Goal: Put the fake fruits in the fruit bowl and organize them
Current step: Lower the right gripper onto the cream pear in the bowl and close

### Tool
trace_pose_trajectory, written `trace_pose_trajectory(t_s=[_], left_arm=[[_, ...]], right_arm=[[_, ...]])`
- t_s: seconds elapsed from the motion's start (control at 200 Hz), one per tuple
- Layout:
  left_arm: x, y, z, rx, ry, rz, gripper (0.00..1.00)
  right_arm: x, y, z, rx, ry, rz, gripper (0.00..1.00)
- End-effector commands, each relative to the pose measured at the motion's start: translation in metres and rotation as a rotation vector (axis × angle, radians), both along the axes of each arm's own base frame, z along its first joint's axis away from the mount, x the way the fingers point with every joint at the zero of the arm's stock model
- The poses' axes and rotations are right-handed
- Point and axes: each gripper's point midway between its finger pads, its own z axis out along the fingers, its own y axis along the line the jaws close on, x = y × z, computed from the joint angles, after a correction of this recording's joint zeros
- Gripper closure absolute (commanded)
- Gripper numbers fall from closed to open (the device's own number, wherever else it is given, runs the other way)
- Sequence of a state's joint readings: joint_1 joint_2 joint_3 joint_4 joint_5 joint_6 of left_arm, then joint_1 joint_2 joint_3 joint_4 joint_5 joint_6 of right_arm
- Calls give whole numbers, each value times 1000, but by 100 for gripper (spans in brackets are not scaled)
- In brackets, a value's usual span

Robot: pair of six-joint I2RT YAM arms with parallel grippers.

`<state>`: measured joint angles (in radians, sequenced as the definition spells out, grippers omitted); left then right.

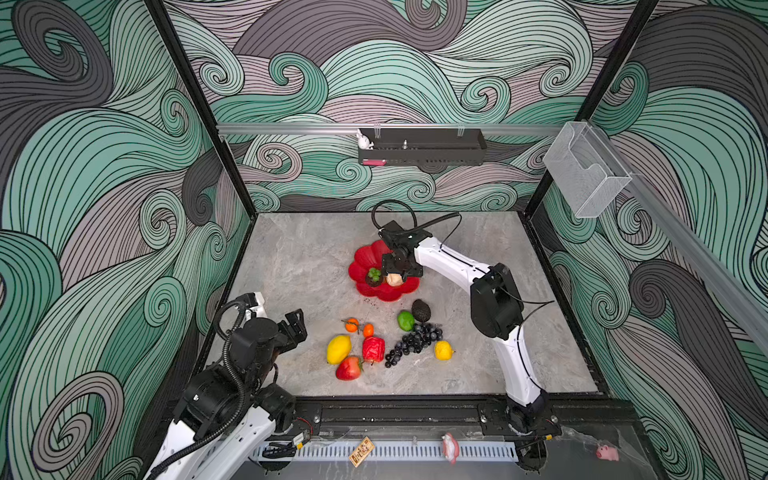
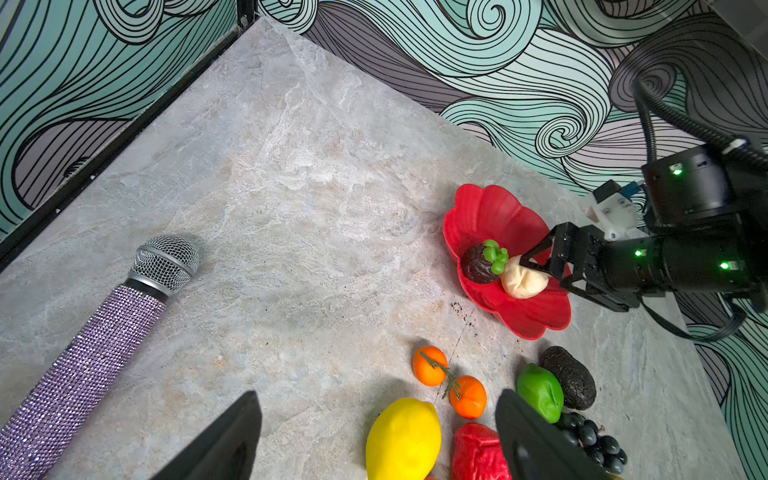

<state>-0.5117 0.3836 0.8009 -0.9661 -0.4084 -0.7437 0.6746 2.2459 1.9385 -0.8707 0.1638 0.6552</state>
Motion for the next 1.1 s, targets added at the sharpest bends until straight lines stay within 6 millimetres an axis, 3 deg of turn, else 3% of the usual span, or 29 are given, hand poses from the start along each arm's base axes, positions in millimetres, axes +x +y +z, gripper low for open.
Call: trace_pose_trajectory(t_s=[0.0, 0.335, 0.645, 0.926, 1.096], left_arm=[[0, 4, -2, 18, -1, 12, 10], [1, 3, -3, 22, 4, 10, 10], [2, 2, -3, 26, 9, 8, 10], [3, 1, -4, 25, 12, 6, 10], [3, -1, -4, 22, 16, -3, 10]], right_arm=[[6, 3, -3, 4, -10, -28, 13], [8, 11, -21, 4, 20, -5, 15], [10, 6, -20, -22, 7, 13, 27], [8, 6, -25, -27, 19, 24, 27], [7, 4, -22, -35, 13, 29, 33]])
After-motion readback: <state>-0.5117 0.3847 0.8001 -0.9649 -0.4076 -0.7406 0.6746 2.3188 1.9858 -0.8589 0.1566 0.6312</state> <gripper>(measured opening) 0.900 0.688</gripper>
